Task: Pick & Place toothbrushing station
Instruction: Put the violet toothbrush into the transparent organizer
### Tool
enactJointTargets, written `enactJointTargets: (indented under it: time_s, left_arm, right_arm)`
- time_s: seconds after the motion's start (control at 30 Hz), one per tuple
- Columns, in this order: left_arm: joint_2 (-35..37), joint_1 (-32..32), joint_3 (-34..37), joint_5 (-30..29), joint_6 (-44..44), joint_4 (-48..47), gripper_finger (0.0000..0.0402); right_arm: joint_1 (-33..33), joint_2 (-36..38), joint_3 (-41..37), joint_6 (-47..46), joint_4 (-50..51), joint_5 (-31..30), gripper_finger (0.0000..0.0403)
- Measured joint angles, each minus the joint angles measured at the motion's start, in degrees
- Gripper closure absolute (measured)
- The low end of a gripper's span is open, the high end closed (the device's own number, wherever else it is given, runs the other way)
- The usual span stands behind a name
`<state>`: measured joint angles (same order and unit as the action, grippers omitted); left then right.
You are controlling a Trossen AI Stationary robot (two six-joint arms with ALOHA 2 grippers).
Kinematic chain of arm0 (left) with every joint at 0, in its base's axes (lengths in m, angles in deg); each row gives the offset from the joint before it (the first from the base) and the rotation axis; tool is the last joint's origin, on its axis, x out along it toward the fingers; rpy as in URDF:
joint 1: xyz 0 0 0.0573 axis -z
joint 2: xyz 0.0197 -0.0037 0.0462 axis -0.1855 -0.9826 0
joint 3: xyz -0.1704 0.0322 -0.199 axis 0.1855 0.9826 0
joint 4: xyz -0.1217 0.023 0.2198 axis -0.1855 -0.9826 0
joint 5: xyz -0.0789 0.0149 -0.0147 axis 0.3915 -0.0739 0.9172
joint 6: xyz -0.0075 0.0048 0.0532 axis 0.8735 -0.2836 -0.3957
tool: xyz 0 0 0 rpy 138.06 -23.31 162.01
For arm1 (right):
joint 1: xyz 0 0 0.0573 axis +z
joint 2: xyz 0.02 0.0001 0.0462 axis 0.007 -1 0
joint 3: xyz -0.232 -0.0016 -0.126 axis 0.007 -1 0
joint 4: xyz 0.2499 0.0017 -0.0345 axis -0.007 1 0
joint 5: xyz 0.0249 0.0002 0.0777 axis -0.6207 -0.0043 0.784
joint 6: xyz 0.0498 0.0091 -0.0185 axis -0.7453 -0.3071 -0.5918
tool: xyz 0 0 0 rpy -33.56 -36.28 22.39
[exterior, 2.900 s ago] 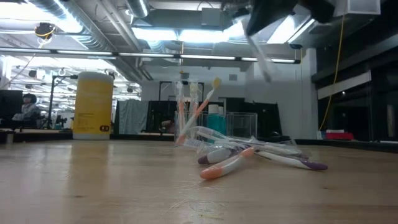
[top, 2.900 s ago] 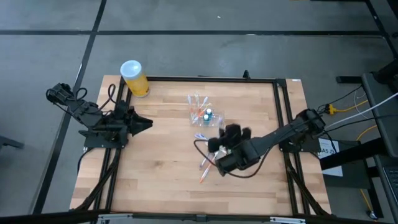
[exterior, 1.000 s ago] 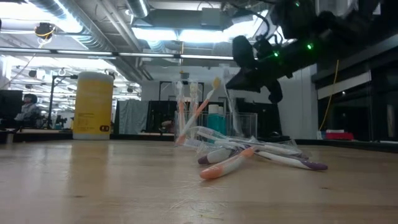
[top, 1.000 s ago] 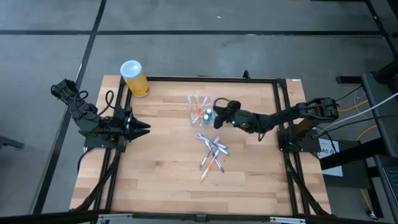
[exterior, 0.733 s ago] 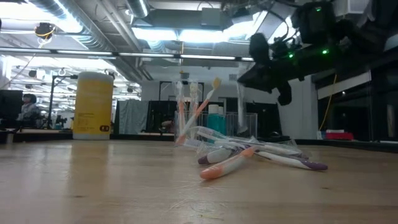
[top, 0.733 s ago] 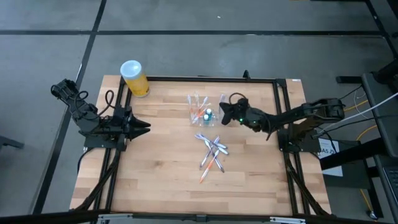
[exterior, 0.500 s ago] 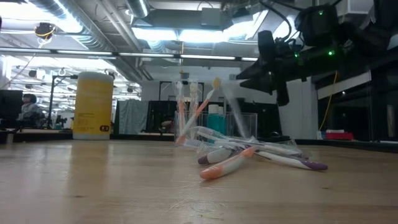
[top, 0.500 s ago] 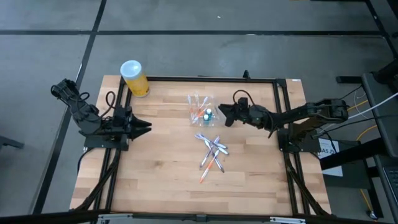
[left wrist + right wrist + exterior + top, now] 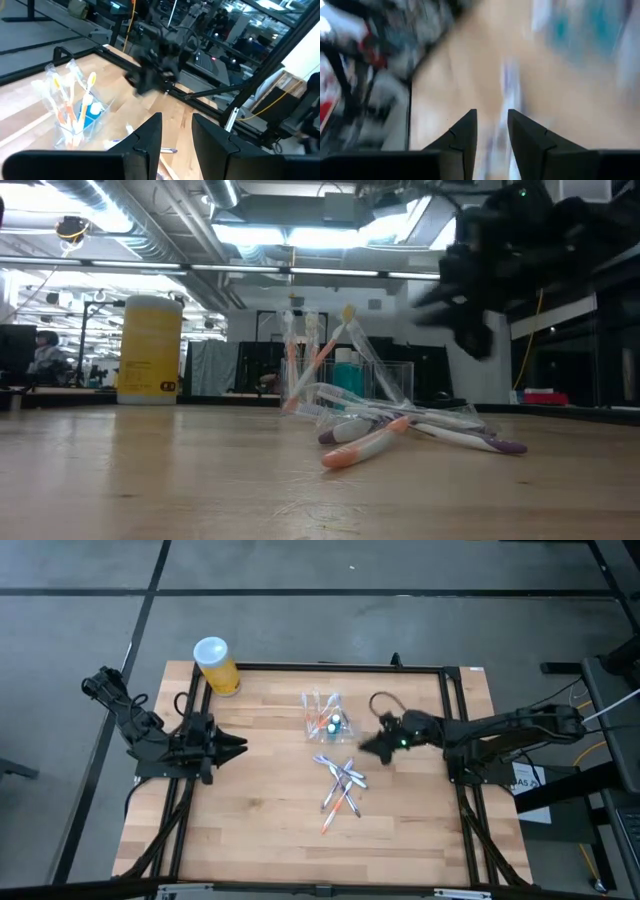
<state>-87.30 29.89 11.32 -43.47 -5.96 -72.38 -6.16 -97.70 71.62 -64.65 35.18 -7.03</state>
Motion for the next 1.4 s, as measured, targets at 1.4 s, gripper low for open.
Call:
enactJointTargets:
  time_s: [1.4]
  left_arm:
    - [-2.0,-0.5,0.0,1.0,3.6,-5.1,0.03]
  right_arm:
    - [16.4,-24.6,23.6,0.0,36.0,-5.4,0.039]
